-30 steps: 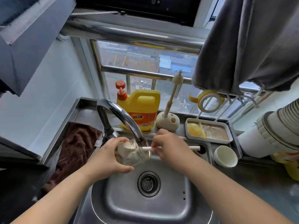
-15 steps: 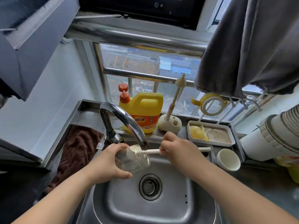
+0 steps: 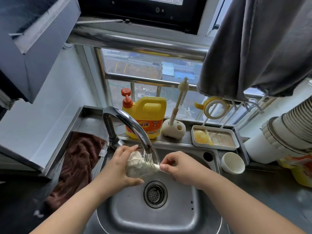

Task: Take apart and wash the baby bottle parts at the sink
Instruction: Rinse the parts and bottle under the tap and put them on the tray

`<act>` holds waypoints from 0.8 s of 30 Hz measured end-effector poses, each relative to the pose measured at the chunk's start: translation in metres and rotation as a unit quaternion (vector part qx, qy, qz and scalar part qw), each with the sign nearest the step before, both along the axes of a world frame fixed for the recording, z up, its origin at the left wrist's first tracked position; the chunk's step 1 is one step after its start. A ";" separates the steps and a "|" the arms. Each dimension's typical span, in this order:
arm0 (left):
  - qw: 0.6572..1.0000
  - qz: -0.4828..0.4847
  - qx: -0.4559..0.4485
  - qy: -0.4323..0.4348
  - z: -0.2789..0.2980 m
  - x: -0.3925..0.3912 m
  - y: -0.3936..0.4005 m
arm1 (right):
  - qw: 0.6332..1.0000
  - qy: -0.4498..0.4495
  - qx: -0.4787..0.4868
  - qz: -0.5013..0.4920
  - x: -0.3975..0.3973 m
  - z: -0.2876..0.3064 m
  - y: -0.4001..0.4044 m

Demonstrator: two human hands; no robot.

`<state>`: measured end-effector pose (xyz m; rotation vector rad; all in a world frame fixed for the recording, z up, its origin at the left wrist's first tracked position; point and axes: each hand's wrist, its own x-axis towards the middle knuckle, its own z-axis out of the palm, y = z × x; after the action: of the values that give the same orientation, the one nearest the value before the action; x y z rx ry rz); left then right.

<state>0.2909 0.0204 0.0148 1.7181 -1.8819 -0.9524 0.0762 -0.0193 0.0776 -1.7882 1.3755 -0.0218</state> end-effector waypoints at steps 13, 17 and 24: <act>0.907 0.065 0.231 0.346 0.012 0.012 -0.004 | 0.999 -0.024 -0.030 -0.004 -0.014 0.005 0.012; 0.886 0.070 0.253 0.383 0.013 0.012 -0.004 | 0.999 -0.017 -0.023 0.013 -0.018 0.004 0.014; 0.894 0.082 0.237 0.371 0.012 0.006 -0.005 | 0.980 0.065 -0.186 0.025 -0.015 -0.005 0.009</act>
<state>0.2970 0.0156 0.0267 1.3941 -1.0394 -1.7844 0.0611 -0.0101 0.0726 -2.1655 1.4928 -0.1466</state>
